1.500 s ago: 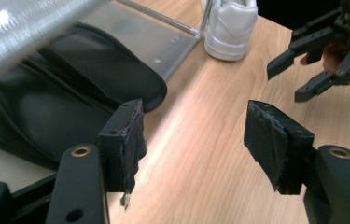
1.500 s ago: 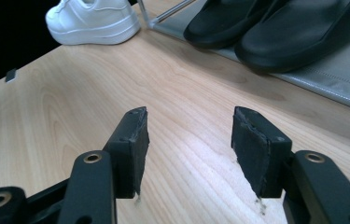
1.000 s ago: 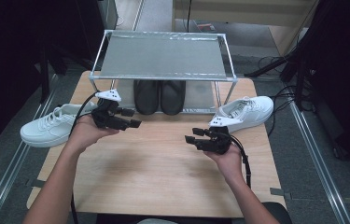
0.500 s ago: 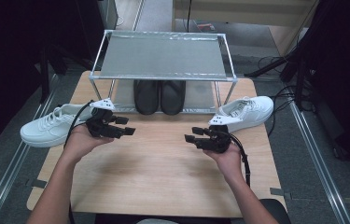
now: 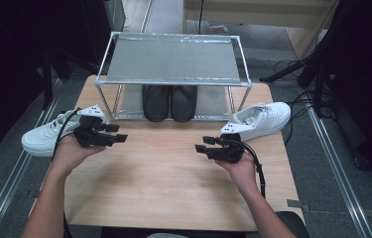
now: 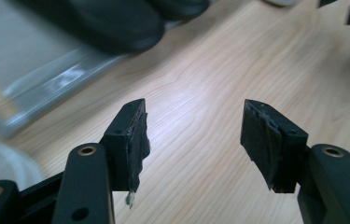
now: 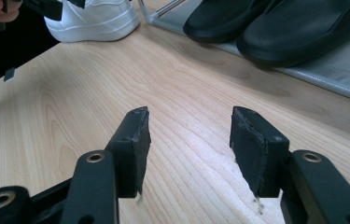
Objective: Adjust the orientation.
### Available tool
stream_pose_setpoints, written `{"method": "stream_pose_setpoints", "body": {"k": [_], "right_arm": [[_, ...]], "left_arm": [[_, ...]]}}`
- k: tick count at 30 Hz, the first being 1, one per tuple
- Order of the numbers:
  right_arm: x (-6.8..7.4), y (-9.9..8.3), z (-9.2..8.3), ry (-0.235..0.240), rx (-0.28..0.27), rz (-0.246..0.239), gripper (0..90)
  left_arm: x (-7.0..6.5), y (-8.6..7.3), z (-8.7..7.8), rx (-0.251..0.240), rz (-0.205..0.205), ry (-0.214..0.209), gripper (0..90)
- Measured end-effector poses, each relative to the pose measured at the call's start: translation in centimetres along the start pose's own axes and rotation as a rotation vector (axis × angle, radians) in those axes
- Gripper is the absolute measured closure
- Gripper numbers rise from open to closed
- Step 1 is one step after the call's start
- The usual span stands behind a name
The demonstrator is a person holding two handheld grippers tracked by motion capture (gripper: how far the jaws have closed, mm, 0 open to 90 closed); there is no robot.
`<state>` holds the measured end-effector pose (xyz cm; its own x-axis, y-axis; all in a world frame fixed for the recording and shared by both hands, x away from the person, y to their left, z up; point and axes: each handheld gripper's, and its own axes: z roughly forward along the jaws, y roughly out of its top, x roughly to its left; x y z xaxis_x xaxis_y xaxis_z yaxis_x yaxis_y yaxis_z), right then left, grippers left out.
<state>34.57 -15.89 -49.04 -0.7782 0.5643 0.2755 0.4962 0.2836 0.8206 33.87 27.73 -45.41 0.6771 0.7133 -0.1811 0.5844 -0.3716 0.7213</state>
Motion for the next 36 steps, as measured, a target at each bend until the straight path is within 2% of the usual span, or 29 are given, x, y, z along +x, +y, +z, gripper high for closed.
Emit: {"method": "stream_pose_setpoints", "body": {"k": [2,11,15,19,23,26,31,36], "right_arm": [[0.0,0.0,0.1,-0.001,0.003,-0.002,48.5],[0.2,-0.3,-0.1,-0.01,0.022,-0.008,48.5],[0.1,-0.6,-0.6,-0.023,0.019,-0.002,48.6],[0.0,-1.0,-1.1,-0.038,0.012,0.006,48.6],[0.0,-1.4,-1.3,-0.048,0.018,0.015,48.6],[0.1,-1.6,-1.6,-0.062,0.017,0.01,48.6],[0.0,-2.1,-2.4,-0.089,0.014,0.031,48.3],[-0.1,-2.5,-3.2,-0.112,0.006,0.04,48.3]], "left_arm": [[0.4,-0.4,-0.4,0.004,-0.004,0.015,41.8],[2.8,-1.0,-2.6,-0.012,-0.074,0.069,44.8],[3.9,-1.2,-3.8,0.002,-0.094,0.116,45.5],[5.2,-1.2,-4.6,-0.027,-0.133,0.125,46.2],[6.3,-1.0,-3.9,0.003,-0.146,0.153,46.8],[6.9,-0.7,-2.9,0.022,-0.161,0.138,47.1],[7.8,-0.5,-1.1,0.057,-0.17,0.149,49.0],[8.9,-0.8,0.3,0.081,-0.2,0.122,57.7]]}}
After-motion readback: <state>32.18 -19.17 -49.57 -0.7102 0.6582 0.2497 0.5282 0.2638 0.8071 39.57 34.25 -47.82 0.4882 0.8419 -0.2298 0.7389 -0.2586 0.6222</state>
